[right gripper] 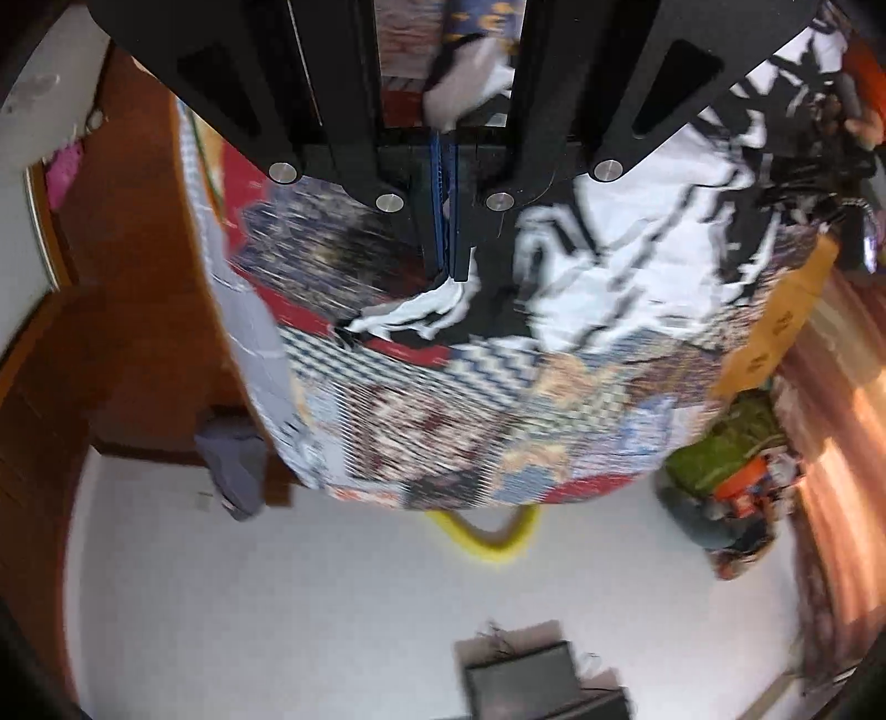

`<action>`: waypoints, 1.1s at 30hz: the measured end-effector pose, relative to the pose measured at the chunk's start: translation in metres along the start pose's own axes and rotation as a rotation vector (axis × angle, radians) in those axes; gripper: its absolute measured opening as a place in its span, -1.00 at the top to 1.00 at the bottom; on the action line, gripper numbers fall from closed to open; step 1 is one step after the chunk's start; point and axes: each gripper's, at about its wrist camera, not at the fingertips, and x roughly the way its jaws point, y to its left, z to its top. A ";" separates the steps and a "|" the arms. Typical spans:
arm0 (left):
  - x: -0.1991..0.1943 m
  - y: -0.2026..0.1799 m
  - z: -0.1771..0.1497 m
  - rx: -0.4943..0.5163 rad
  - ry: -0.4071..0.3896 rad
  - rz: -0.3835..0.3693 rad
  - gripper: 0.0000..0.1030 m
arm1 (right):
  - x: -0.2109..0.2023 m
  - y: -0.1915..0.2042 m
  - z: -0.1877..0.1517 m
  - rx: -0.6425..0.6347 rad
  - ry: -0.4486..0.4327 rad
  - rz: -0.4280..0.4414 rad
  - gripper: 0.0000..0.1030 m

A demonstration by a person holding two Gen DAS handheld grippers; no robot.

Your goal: Fold small clothes

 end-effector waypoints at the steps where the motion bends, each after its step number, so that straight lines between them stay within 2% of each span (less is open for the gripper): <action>1: -0.004 0.000 0.001 0.000 -0.010 -0.002 -0.29 | 0.000 0.007 0.004 -0.008 -0.004 0.018 0.97; 4: -0.027 0.002 0.002 0.006 -0.068 -0.011 -0.29 | -0.003 0.039 0.013 -0.047 -0.022 0.081 0.97; 7: -0.048 0.005 0.002 0.009 -0.121 -0.020 -0.39 | 0.001 0.065 0.017 -0.081 -0.027 0.132 0.97; 11: -0.064 0.008 0.000 0.025 -0.164 -0.025 -0.48 | 0.022 0.102 0.014 -0.131 0.000 0.184 0.97; 16: -0.068 0.012 -0.011 0.049 -0.168 -0.015 -0.50 | 0.067 0.128 -0.007 -0.141 0.111 0.226 0.97; 19: -0.063 0.015 -0.014 0.046 -0.159 -0.005 -0.50 | 0.097 0.141 -0.027 -0.154 0.212 0.235 0.93; 25: -0.051 0.020 -0.010 0.007 -0.123 -0.029 -0.50 | 0.115 0.155 -0.053 -0.213 0.347 0.239 0.83; 27: -0.052 0.015 -0.003 0.012 -0.126 -0.042 -0.50 | 0.106 0.156 -0.053 -0.236 0.343 0.244 0.76; 30: -0.057 0.001 0.009 0.038 -0.144 -0.057 -0.50 | 0.083 0.144 -0.042 -0.223 0.276 0.263 0.63; 33: -0.060 -0.023 0.026 0.076 -0.162 -0.096 -0.55 | 0.062 0.126 -0.029 -0.199 0.207 0.254 0.63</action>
